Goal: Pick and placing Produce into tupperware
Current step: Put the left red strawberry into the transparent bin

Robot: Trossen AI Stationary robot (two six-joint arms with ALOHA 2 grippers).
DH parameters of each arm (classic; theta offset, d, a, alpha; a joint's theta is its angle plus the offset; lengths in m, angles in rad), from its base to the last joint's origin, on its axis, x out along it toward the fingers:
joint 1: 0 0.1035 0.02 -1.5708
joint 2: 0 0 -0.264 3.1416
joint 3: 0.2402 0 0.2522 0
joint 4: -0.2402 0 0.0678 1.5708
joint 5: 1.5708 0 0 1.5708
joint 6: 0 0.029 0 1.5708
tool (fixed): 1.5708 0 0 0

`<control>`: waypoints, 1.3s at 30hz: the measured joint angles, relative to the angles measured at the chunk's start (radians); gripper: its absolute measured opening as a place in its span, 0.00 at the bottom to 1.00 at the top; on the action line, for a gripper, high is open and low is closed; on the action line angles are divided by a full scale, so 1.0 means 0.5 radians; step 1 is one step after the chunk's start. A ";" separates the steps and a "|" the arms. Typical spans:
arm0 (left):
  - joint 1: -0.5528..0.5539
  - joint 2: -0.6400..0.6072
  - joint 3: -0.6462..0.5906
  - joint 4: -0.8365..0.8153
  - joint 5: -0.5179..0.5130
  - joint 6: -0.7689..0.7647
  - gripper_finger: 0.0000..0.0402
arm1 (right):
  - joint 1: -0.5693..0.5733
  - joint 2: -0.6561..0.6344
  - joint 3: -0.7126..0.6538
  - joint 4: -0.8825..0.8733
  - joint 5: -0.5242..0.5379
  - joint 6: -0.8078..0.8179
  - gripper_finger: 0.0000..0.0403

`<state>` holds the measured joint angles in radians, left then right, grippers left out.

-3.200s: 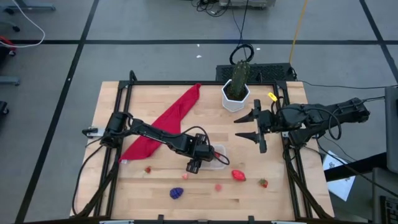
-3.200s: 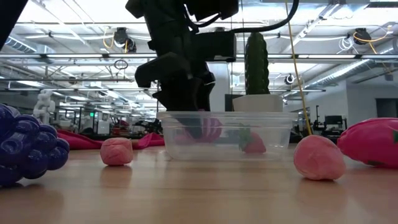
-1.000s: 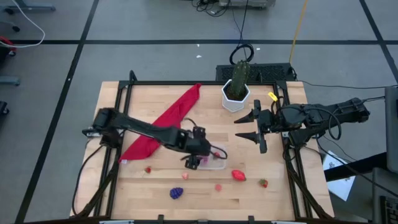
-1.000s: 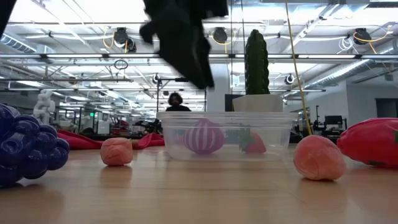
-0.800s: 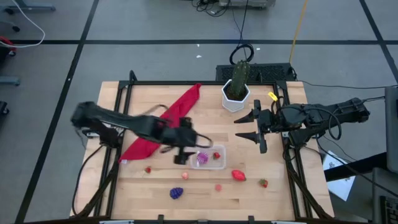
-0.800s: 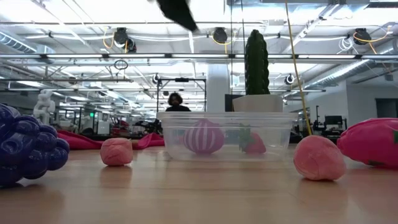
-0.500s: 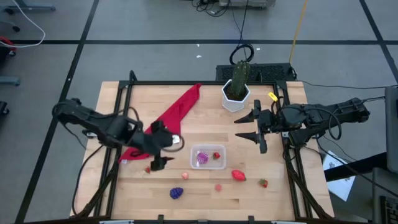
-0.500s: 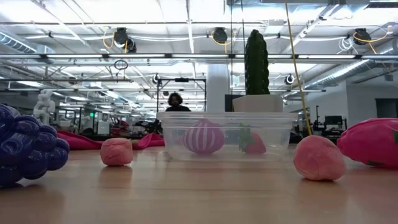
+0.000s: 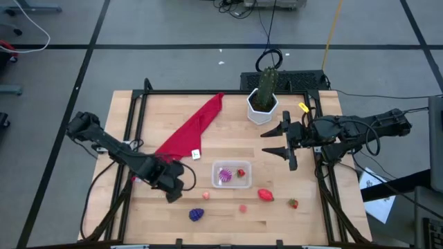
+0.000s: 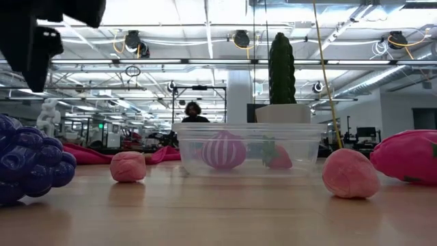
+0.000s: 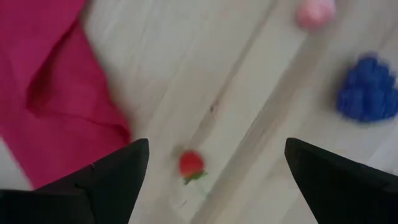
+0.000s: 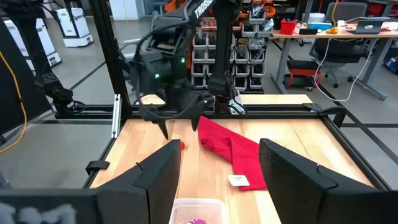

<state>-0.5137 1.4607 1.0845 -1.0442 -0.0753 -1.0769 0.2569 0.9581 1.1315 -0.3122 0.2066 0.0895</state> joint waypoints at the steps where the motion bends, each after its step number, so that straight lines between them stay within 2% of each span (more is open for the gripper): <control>1: 0.018 -0.001 -0.021 0.000 0.001 -0.101 0.95 | 0.000 0.000 0.000 0.000 0.000 -0.003 0.52; 6: 0.063 -0.001 -0.035 -0.002 0.108 -0.540 0.95 | 0.000 0.000 0.000 0.001 0.000 -0.024 0.52; 15: 0.013 0.000 -0.035 -0.119 0.118 -0.928 0.95 | 0.000 0.000 0.000 0.000 0.000 -0.068 0.52; 23: -0.035 0.016 -0.035 -0.123 -0.055 -0.952 0.95 | 0.000 0.000 0.000 -0.014 0.000 -0.068 0.52; 30: -0.092 0.016 -0.078 -0.102 -0.113 -1.053 0.95 | 0.000 0.000 0.000 -0.014 0.000 -0.068 0.52; 32: -0.103 0.016 -0.148 -0.081 -0.077 -1.154 0.95 | 0.000 0.000 0.000 -0.014 0.000 -0.068 0.52; 35: -0.104 0.016 -0.276 0.039 0.085 -1.273 0.95 | 0.000 0.000 0.000 -0.014 0.000 -0.068 0.52; 39: -0.104 0.016 -0.402 0.250 0.180 -1.308 0.95 | 0.000 0.000 0.000 -0.014 0.000 -0.068 0.52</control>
<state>-0.5655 1.4689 0.8837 -0.9194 0.0148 -1.7308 0.2569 0.9581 1.1316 -0.3191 0.2066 0.0555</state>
